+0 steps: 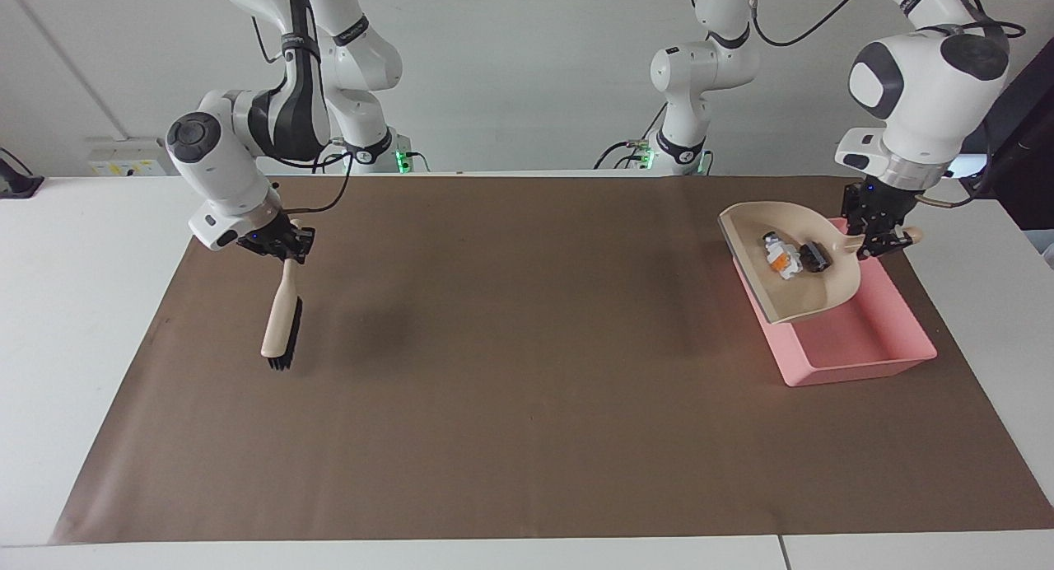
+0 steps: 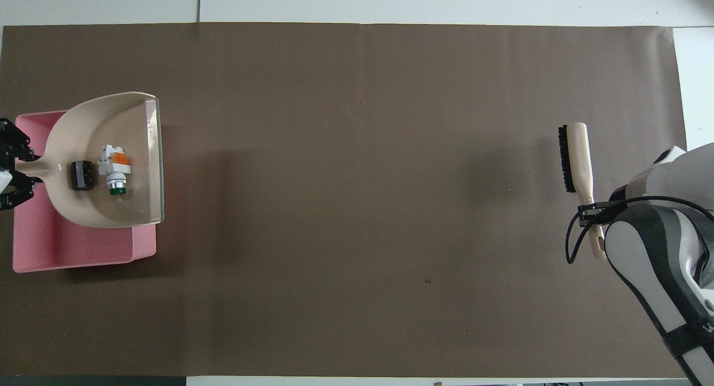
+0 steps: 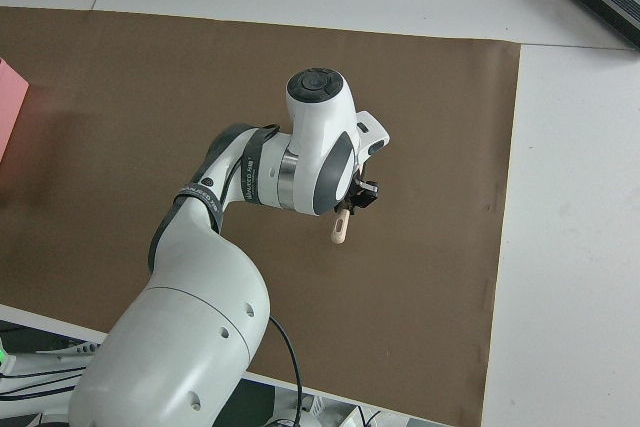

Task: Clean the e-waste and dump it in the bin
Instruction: 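Tip the dustpan over the pink bin with the left gripper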

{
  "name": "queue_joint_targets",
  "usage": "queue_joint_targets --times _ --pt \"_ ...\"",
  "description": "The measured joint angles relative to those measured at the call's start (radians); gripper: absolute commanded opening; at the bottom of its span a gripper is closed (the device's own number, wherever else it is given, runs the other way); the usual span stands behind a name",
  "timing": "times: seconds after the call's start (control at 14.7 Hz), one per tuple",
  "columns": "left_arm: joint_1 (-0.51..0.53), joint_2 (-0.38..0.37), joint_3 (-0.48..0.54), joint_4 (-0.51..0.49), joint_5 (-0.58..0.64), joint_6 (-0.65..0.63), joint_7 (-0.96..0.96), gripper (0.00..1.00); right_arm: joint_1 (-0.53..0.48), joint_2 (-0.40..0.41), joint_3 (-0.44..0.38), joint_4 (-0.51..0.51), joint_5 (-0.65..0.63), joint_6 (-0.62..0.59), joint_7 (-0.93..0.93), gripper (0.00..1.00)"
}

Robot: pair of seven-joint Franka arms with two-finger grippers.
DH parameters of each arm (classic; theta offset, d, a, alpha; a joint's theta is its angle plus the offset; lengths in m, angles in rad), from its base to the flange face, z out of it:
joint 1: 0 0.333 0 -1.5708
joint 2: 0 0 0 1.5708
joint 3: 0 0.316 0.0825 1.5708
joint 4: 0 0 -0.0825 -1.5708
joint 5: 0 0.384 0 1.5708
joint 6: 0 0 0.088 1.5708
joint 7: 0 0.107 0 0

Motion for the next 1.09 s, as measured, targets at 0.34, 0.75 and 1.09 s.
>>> queue_joint_targets --times 0.34,0.75,1.09 --pt "0.125 0.043 0.002 0.022 0.222 0.079 0.109 0.0 -0.037 0.001 0.001 -0.061 0.0 0.064 -0.059 0.0" --pt "0.072 0.121 -0.019 0.022 0.465 0.124 -0.038 0.0 -0.045 0.003 0.002 -0.074 0.005 0.09 -0.086 0.01" --pt "-0.021 0.167 -0.023 0.011 0.643 0.116 -0.227 0.0 -0.046 0.004 0.002 -0.093 0.045 0.12 -0.086 0.01"
